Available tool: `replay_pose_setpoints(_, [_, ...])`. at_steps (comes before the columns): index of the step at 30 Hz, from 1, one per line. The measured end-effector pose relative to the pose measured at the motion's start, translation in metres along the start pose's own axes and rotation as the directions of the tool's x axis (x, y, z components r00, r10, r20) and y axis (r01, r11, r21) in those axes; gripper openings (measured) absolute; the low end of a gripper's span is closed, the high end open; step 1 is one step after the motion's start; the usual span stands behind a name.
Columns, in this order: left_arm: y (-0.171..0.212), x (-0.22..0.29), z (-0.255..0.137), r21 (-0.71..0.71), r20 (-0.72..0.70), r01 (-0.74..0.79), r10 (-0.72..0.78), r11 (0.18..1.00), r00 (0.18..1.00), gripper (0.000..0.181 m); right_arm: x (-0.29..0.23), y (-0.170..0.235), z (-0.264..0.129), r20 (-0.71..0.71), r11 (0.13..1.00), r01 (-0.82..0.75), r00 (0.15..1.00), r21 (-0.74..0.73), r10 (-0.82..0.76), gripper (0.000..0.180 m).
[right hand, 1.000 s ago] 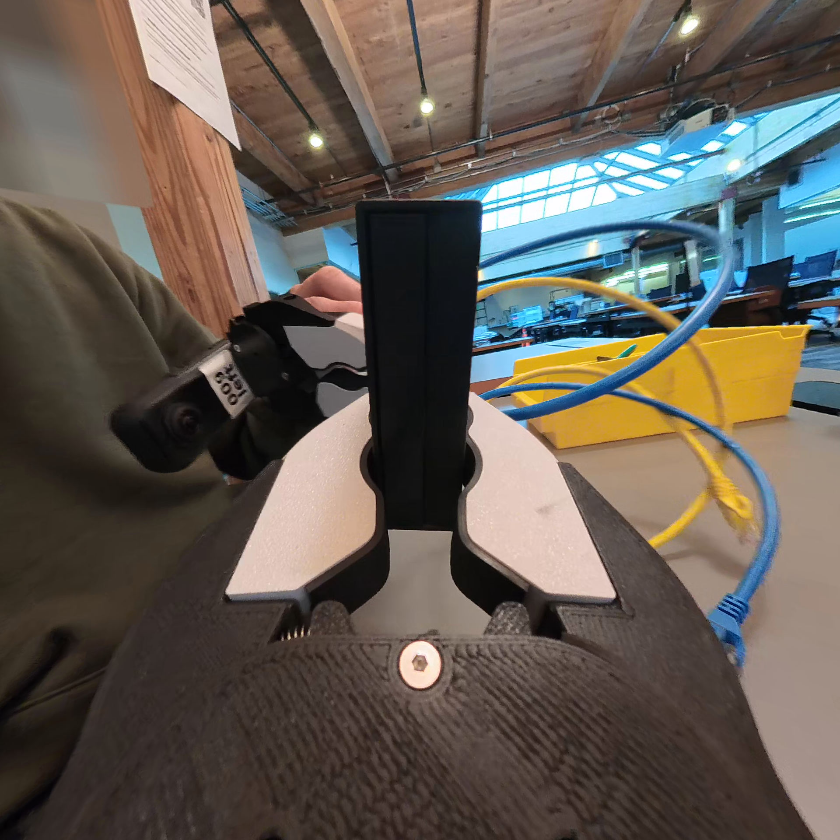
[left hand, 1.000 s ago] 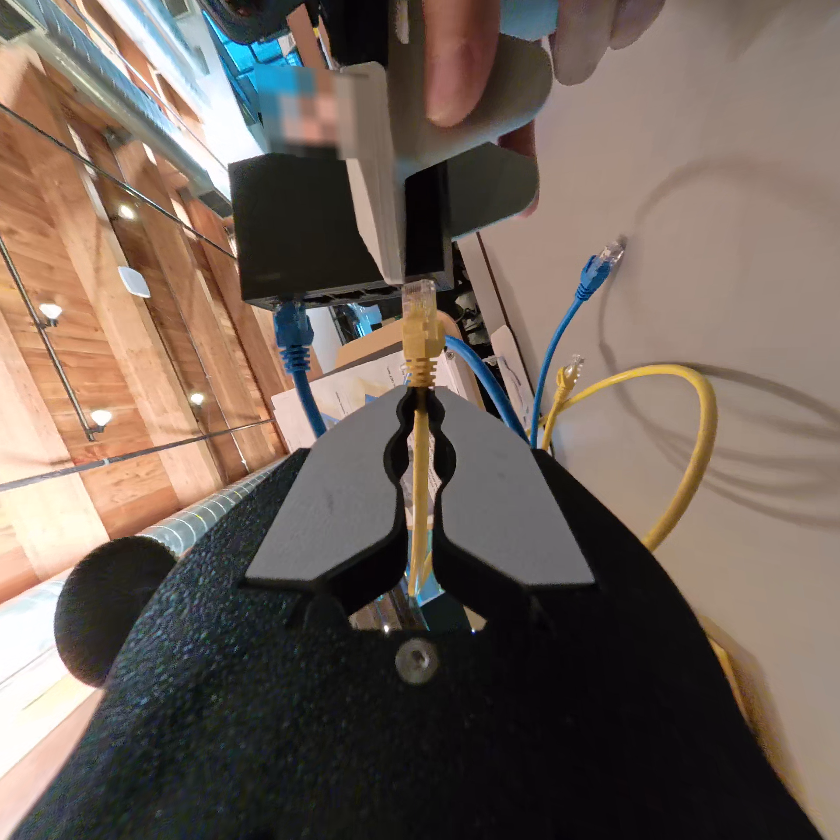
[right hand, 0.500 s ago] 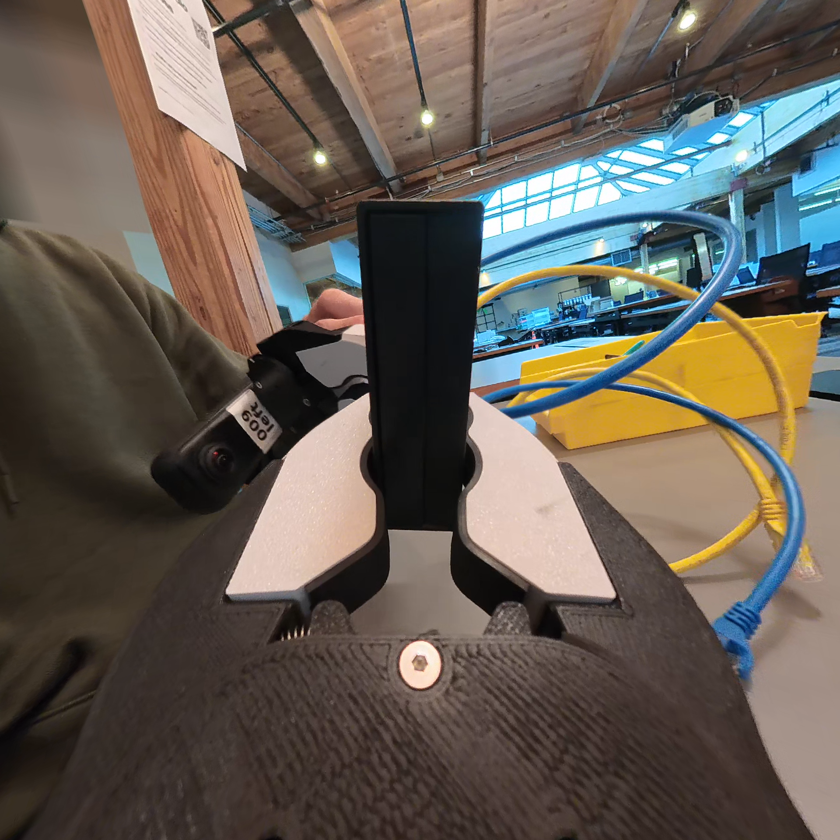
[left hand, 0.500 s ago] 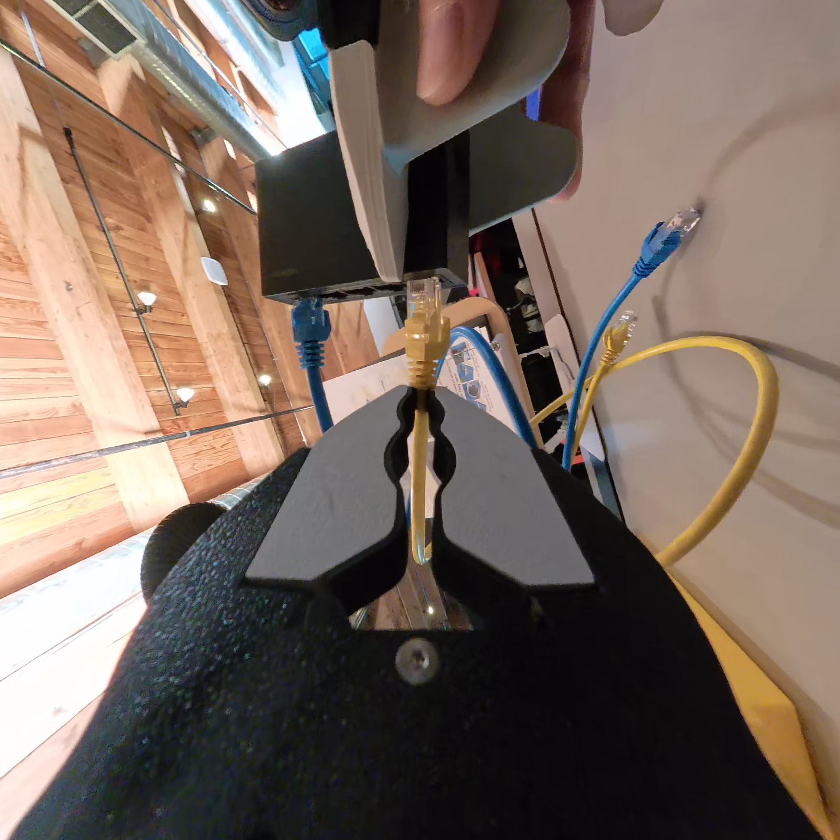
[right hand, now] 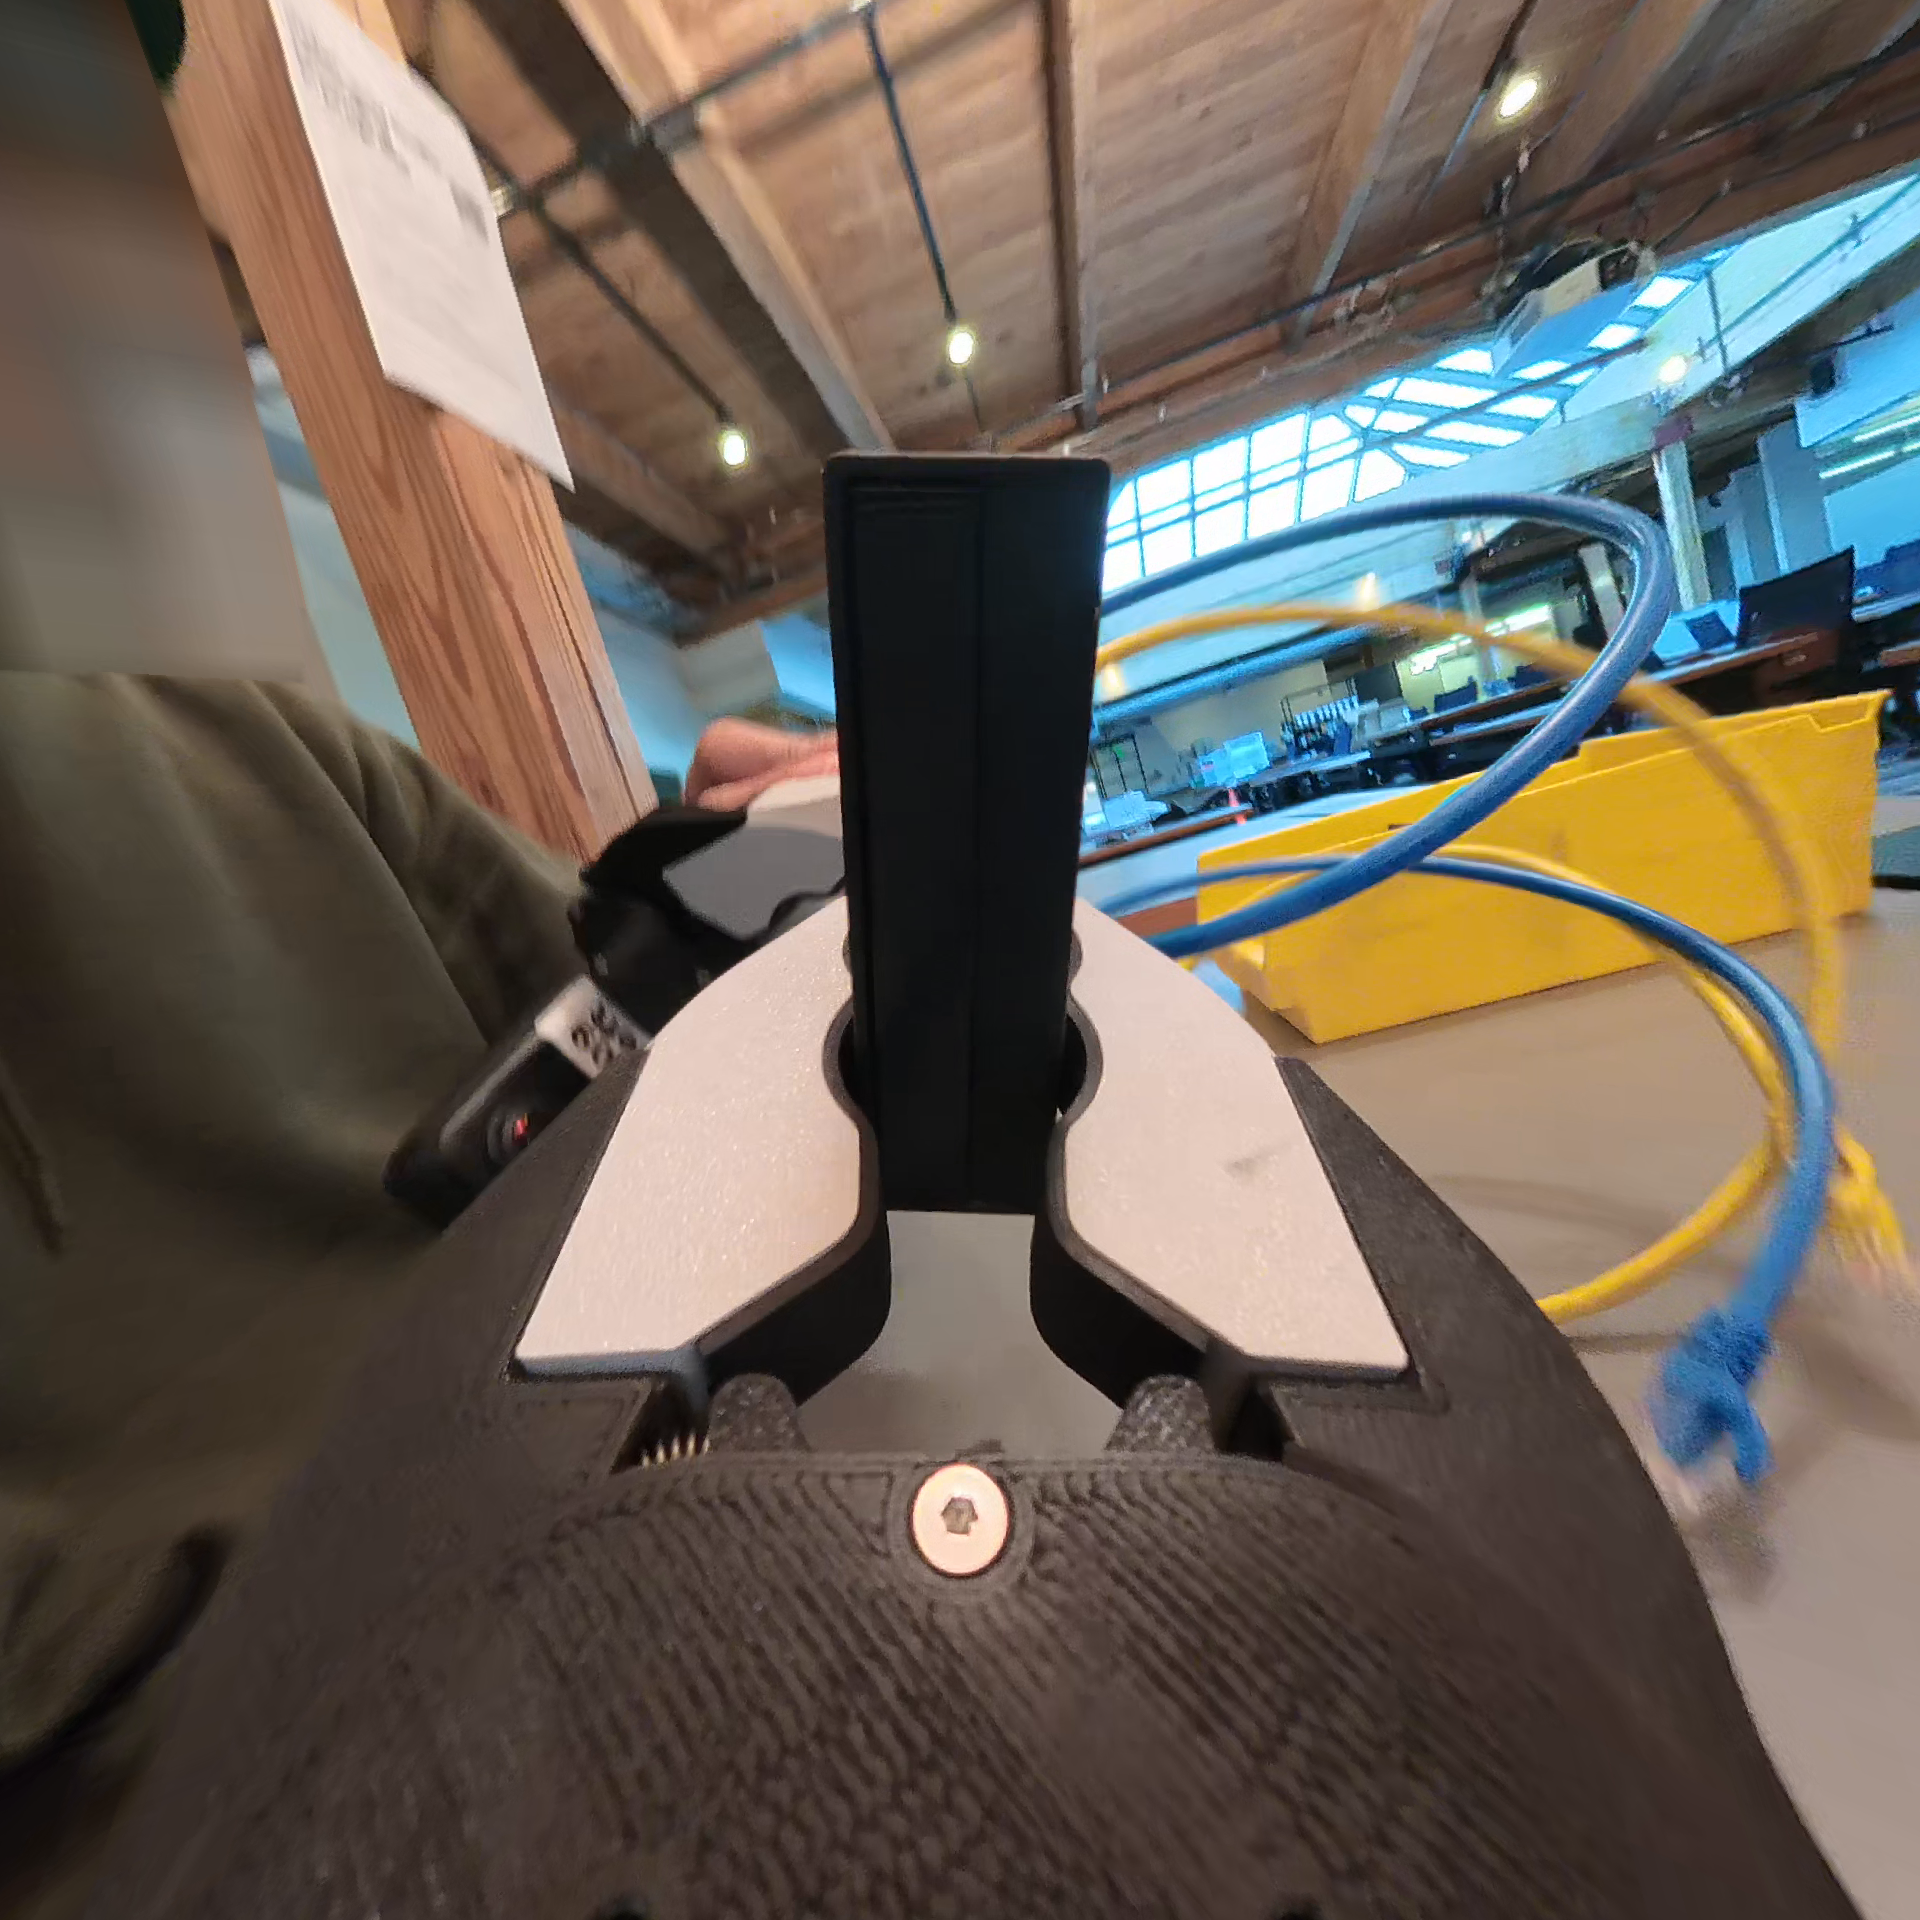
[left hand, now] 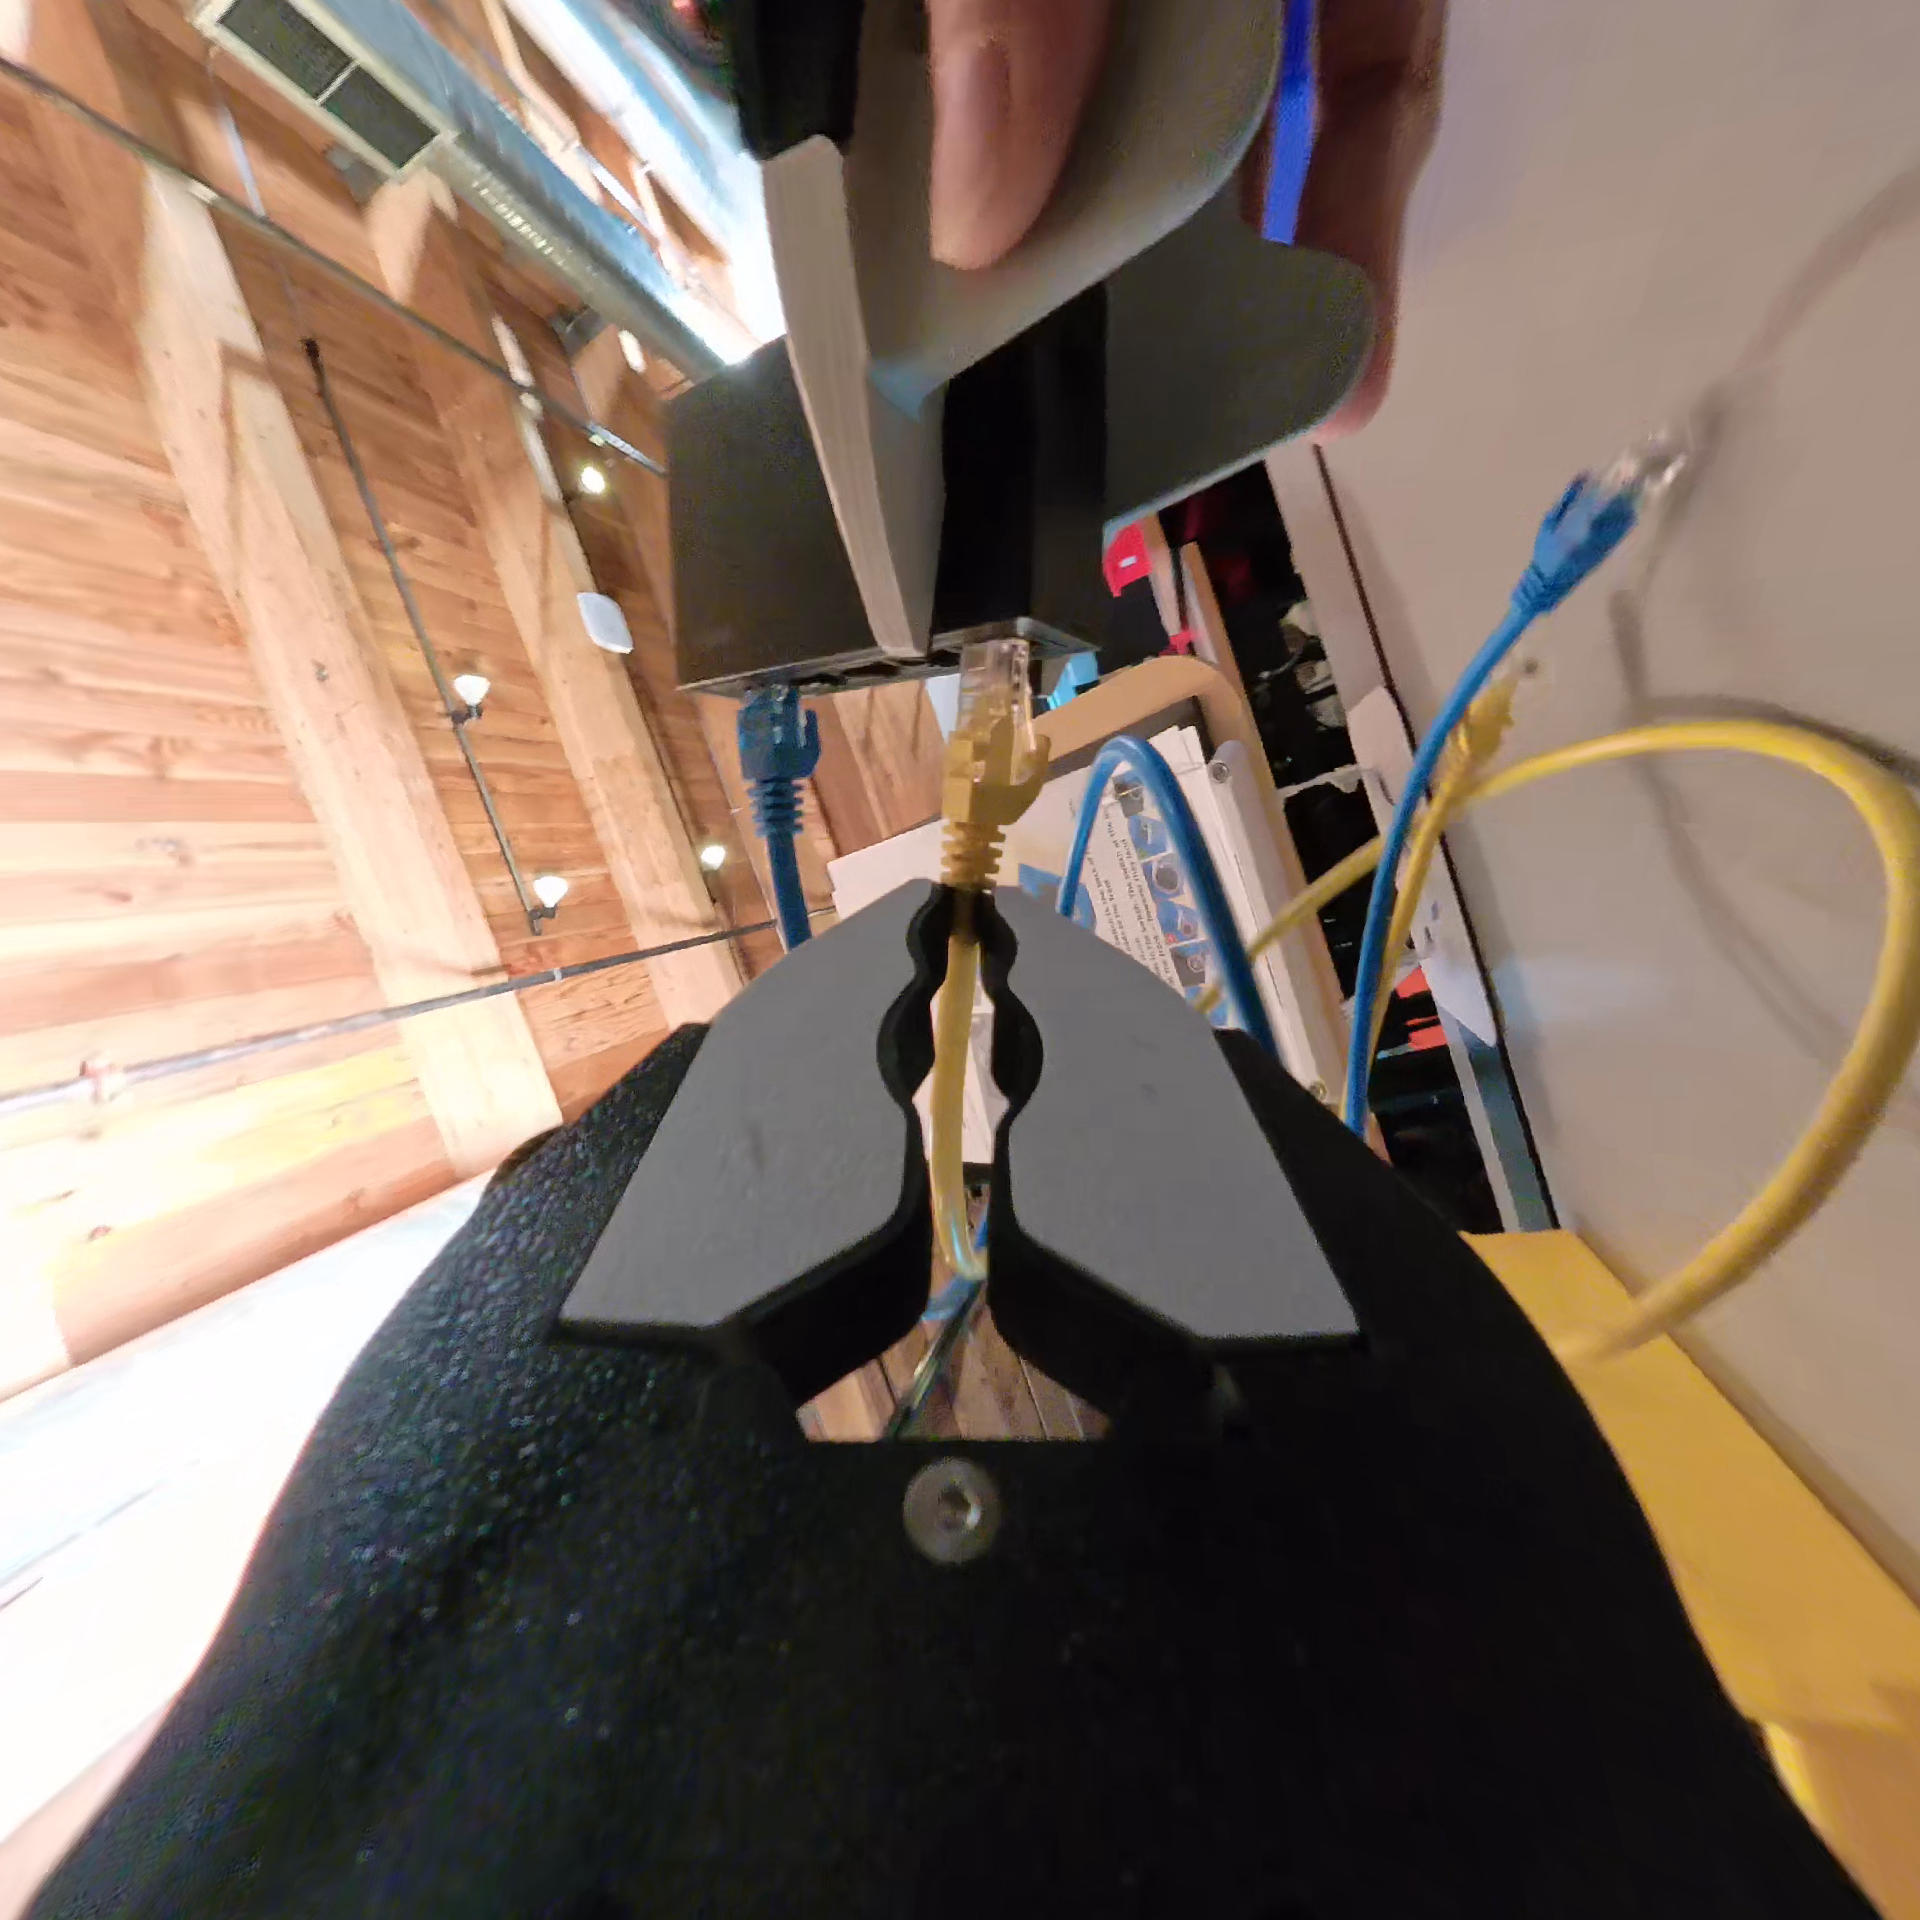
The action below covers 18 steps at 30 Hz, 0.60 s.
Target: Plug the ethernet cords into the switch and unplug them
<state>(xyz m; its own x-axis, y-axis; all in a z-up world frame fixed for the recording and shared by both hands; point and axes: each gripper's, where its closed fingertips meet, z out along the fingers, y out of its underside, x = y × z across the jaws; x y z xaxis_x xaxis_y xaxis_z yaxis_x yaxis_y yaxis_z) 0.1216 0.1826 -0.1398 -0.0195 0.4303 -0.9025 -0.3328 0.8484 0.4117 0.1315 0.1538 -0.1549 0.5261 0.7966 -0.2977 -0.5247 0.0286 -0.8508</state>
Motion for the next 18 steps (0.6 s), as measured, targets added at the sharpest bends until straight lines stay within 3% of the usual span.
replay_pose_setpoints(6, [-0.002, 0.001, 0.001, 0.025, 0.137, 0.027, -0.030, 0.999, 0.990, 0.004, 0.003, -0.003, -0.003, 0.015, 0.997, -0.075, 0.997, 0.034, 0.075, 0.030])
replay_pose_setpoints(9, [-0.004, 0.003, 0.000, 0.081, 0.198, -0.043, 0.026, 0.996, 0.980, 0.004, 0.003, -0.003, -0.004, 0.022, 0.995, -0.094, 0.995, 0.032, 0.093, 0.030])
replay_pose_setpoints(11, [0.000, 0.017, 0.002, 0.106, 0.099, 0.009, -0.020, 0.994, 0.995, 0.006, 0.004, -0.002, -0.003, -0.013, 0.999, -0.030, 0.999, 0.015, 0.031, 0.030])
replay_pose_setpoints(14, [0.000, 0.045, -0.007, 0.105, -0.145, 0.229, -0.213, 0.968, 0.966, 0.005, 0.007, -0.002, -0.004, -0.081, 0.996, 0.083, 0.993, -0.030, -0.086, 0.033])
replay_pose_setpoints(16, [-0.005, 0.075, -0.020, 0.064, -0.337, 0.348, -0.307, 0.935, 0.890, 0.005, 0.010, -0.004, -0.007, -0.118, 0.991, 0.130, 0.984, -0.038, -0.134, 0.030])
replay_pose_setpoints(18, [-0.016, 0.107, -0.039, 0.009, -0.520, 0.453, -0.382, 0.892, 0.764, 0.005, 0.012, -0.004, -0.009, -0.138, 0.987, 0.150, 0.978, -0.054, -0.156, 0.030])
